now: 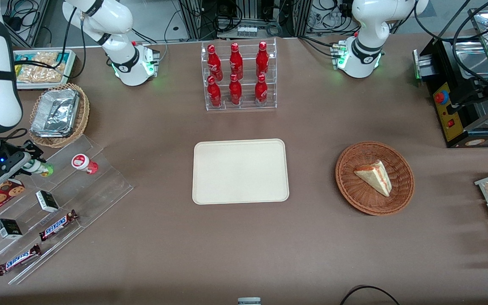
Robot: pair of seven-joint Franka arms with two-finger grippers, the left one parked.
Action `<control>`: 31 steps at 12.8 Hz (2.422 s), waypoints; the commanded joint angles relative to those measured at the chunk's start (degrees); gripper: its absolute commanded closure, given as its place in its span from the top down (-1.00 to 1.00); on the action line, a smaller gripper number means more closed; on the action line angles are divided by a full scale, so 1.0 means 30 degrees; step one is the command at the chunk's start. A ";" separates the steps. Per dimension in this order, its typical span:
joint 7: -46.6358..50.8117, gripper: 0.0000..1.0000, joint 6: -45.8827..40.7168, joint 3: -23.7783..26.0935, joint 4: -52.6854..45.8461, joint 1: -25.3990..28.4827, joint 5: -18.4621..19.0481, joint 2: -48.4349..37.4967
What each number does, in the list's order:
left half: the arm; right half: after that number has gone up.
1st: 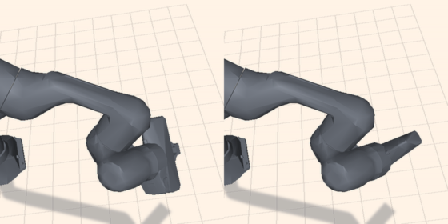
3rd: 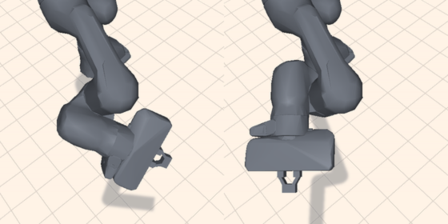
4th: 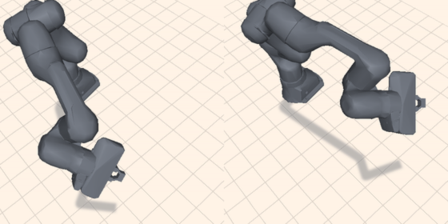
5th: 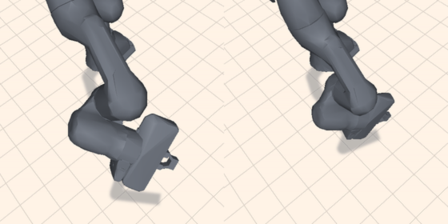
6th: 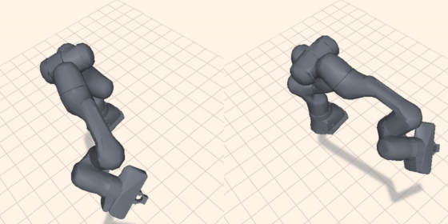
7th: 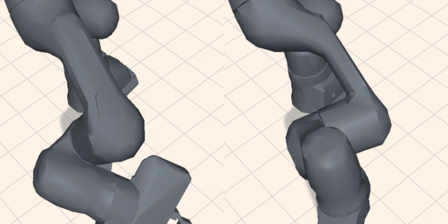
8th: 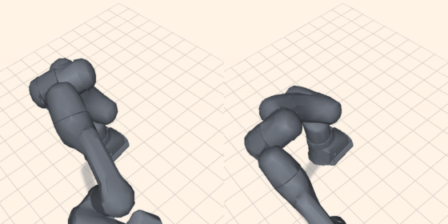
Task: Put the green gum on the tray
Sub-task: 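Close the right gripper around the green gum bottle, then lift the gum bottle and carry it over the cream tray, then lower the held gum bottle onto the tray center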
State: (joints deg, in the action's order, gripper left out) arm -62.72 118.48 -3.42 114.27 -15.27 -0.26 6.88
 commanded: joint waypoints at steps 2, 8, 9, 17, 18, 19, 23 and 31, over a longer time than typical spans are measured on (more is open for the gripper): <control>0.3463 -1.00 -0.3247 0.0143 -0.1613 0.1834 0.0173 -0.0506; 1.1456 -1.00 -0.5479 0.0202 -0.2026 0.6197 0.0173 -0.0916; 1.2893 -1.00 -0.5597 0.0231 -0.2026 0.6988 0.0144 -0.0916; 2.4935 -1.00 -0.2761 0.0232 -0.2346 1.3113 -0.0676 0.0984; 2.6399 -1.00 -0.2524 0.0232 -0.2986 1.3902 -0.0792 0.1713; 2.7602 -1.00 -0.2522 0.0232 -0.3747 1.4461 -0.0967 0.2417; 3.2551 -1.00 -0.2231 0.0232 -0.7085 1.6775 -0.1292 0.5579; 3.8157 -1.00 0.1340 0.0202 -0.9555 1.9650 -0.1174 0.9804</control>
State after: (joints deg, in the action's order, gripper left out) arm 49.70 121.52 -2.23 89.23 42.80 -3.05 33.25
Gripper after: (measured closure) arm 0.414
